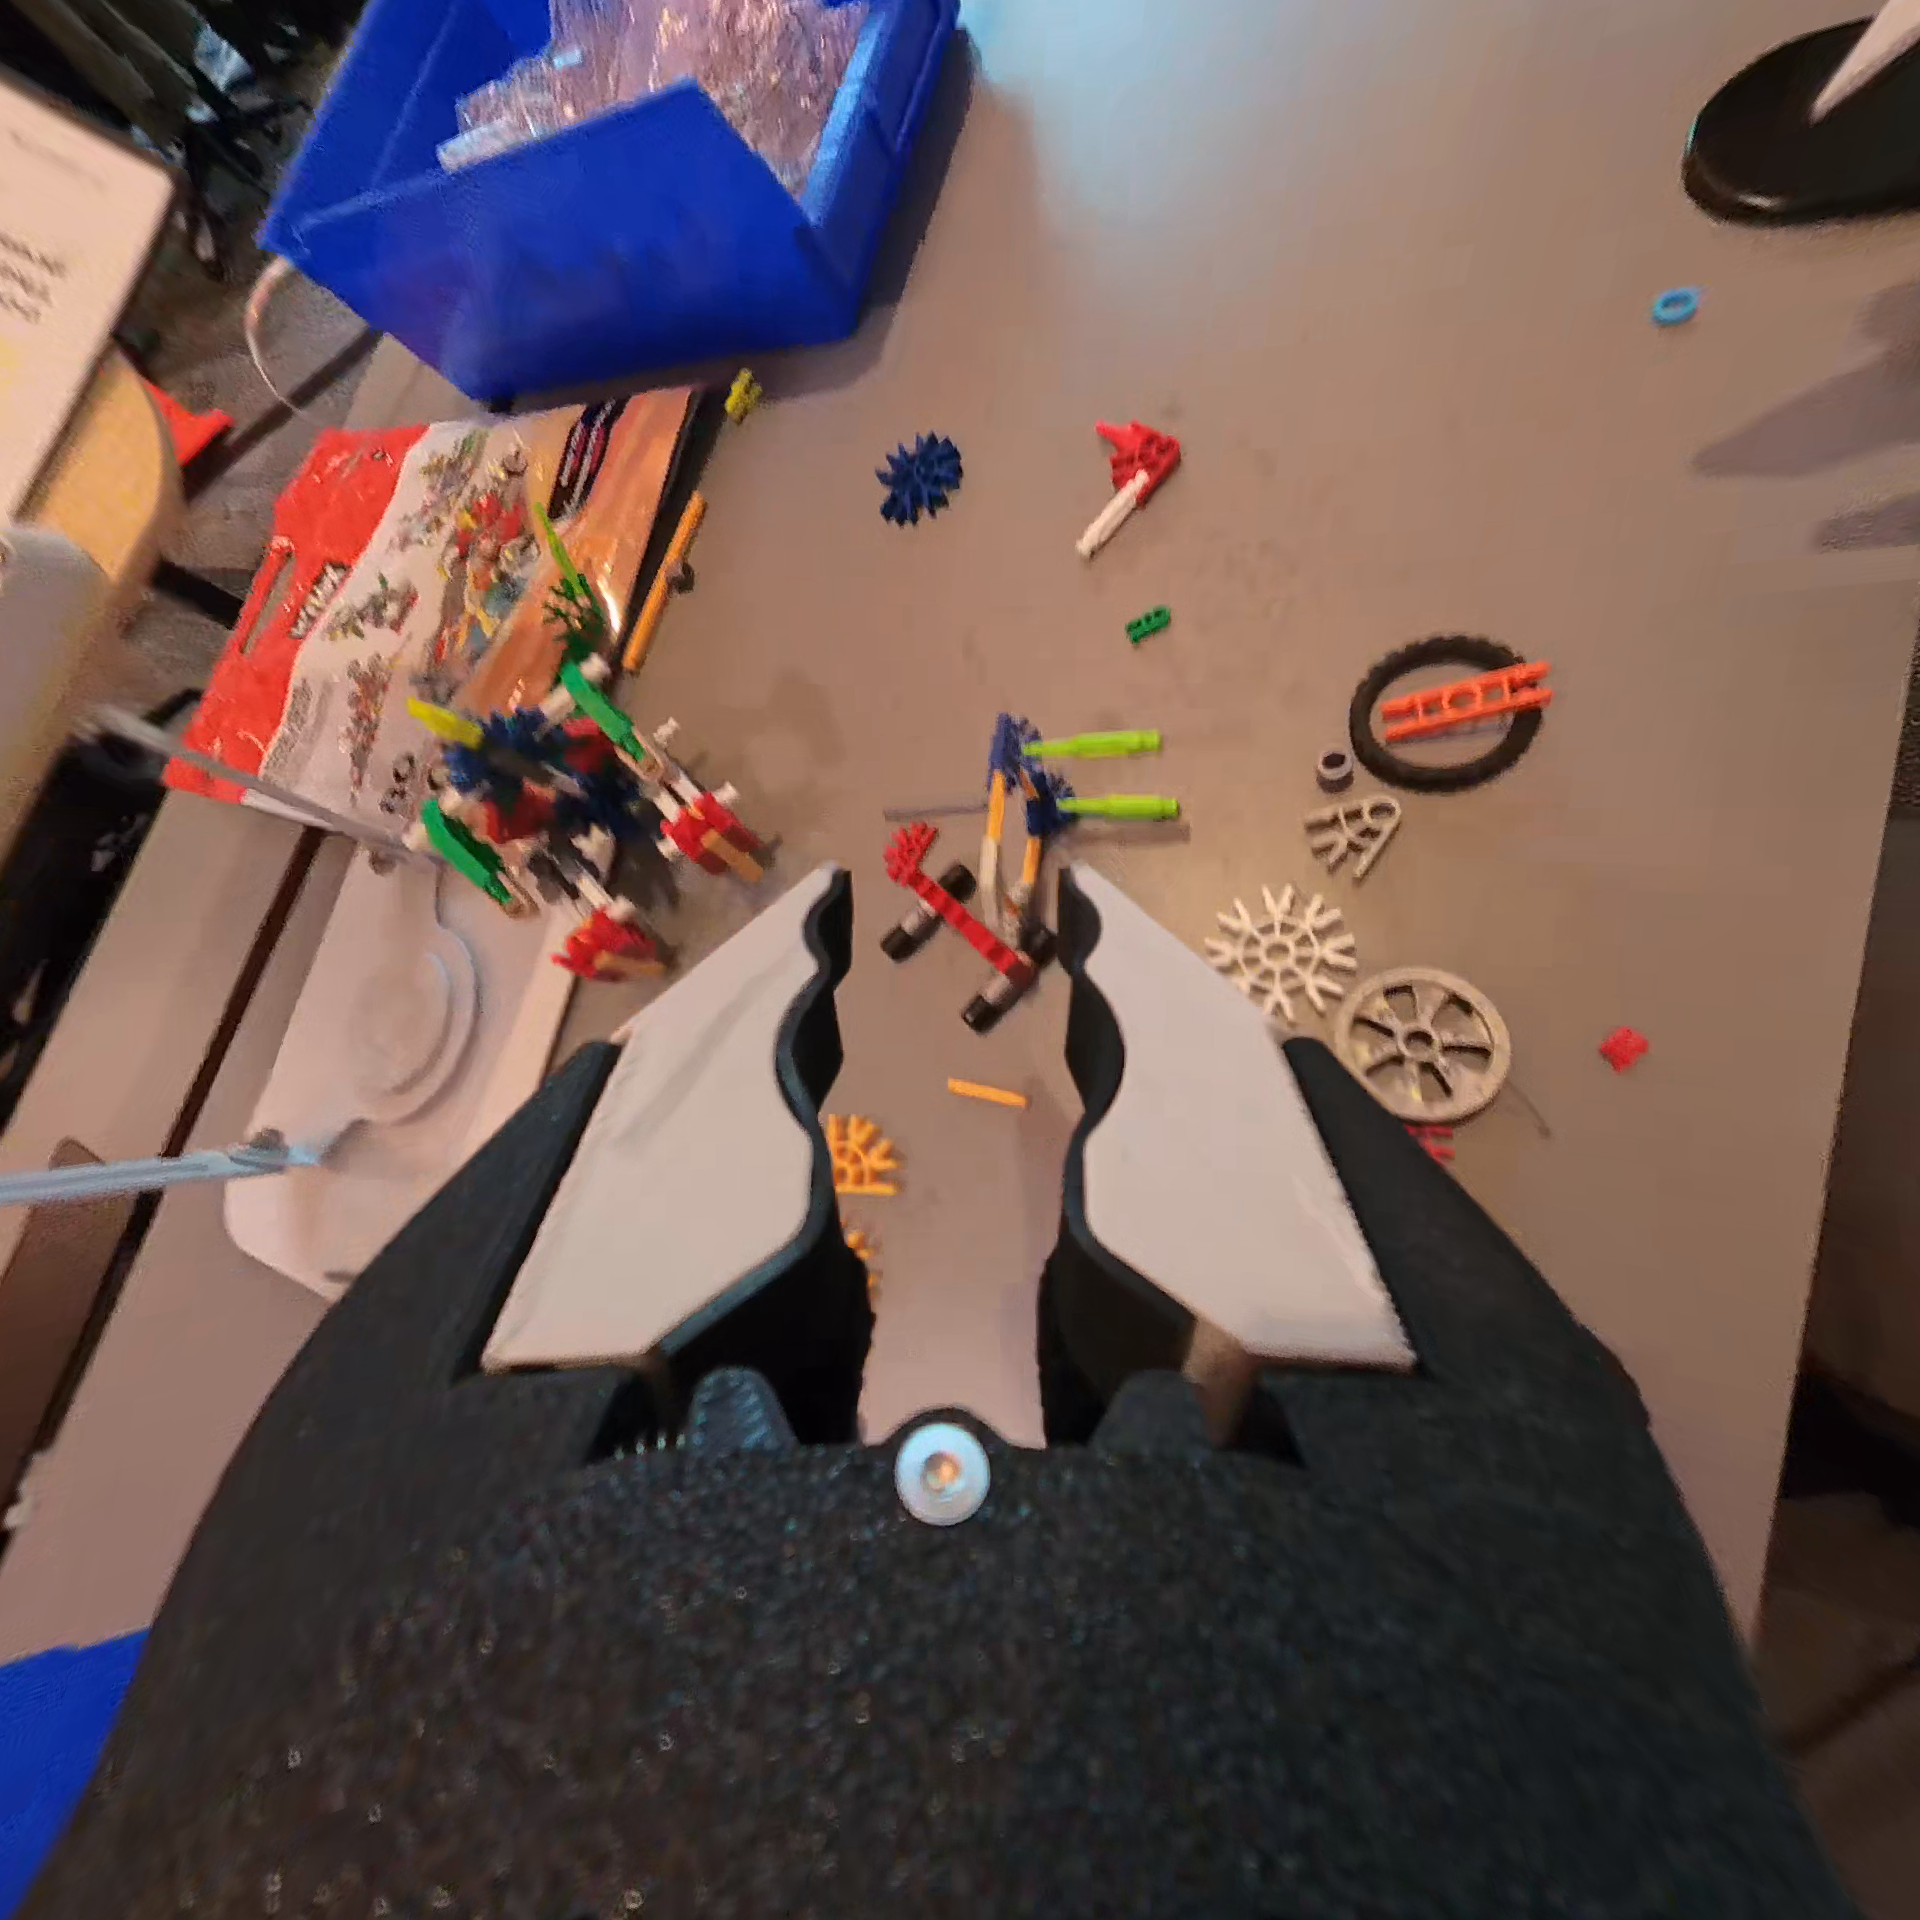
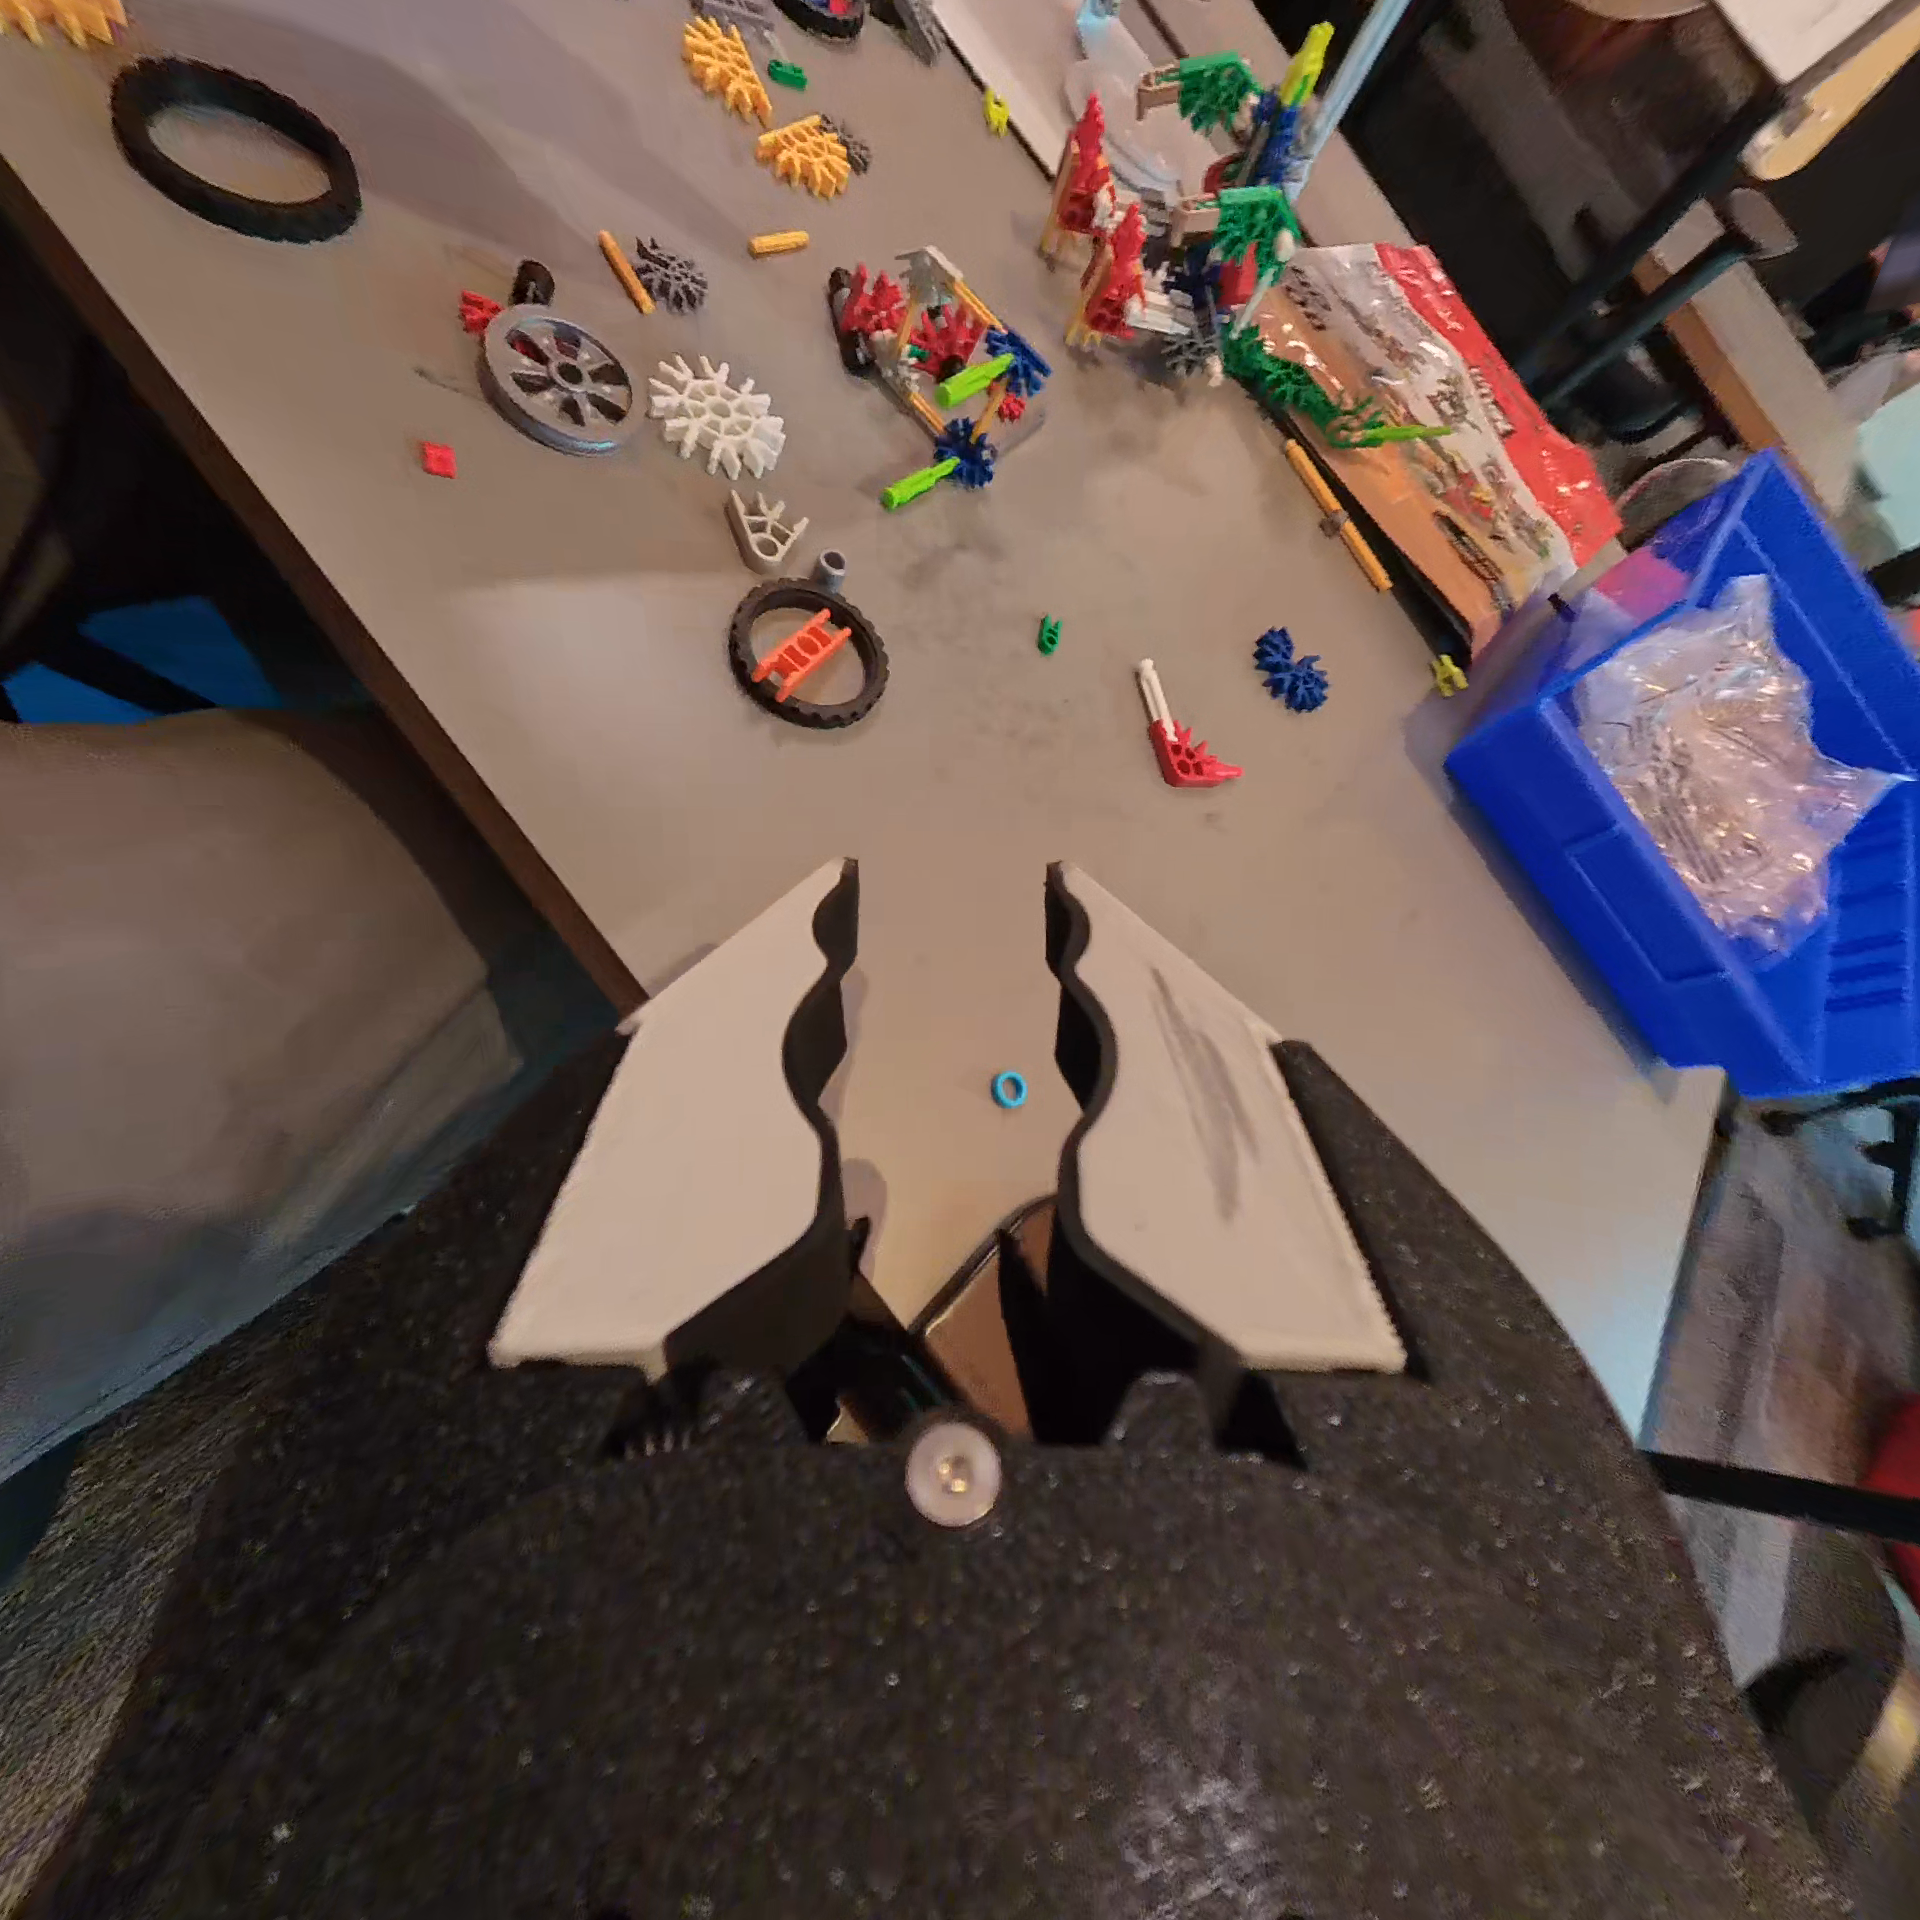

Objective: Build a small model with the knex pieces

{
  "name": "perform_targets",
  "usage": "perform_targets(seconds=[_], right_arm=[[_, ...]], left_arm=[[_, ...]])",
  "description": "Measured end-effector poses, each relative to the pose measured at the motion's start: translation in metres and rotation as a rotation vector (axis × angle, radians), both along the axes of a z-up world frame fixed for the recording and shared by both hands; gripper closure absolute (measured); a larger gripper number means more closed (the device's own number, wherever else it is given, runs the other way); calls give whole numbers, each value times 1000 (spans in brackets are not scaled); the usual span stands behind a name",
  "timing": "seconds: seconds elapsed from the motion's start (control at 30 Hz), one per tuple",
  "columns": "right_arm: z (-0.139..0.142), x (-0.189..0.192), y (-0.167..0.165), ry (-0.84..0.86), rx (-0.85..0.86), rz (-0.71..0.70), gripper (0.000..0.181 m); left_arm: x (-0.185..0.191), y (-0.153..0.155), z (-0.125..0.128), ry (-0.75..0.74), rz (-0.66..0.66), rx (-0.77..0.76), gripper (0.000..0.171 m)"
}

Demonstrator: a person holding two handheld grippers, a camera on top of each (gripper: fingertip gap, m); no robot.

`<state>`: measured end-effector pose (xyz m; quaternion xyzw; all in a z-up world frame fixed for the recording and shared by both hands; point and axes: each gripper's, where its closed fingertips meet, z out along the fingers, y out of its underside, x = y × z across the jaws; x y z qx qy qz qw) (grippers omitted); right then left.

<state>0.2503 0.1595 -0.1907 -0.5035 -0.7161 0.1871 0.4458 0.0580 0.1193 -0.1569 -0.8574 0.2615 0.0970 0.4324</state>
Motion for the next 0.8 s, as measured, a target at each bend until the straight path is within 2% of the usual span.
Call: perform_targets(seconds=[0.13,0.27,0.5,0.63,0.7,0.8], right_arm=[[-2,11,-1,37,-26,-57,139],[-8,26,5,24,-45,-116,129],[-15,28,4,67,-130,-127,129],[-26,16,-2,31,-119,-104,123],[-26,6,-10,27,-129,-76,121],[-29,-12,-29,5,-157,-24,120]], left_arm=[[-7,-30,-13,-53,17,15,130],[-3,-59,-2,-150,3,84,129],[-11,-121,-23,-139,24,5,126],[-7,-136,-42,-166,31,-36,111],[-1,-142,-48,-179,23,-54,102],[6,-145,-58,-166,11,-59,97]])
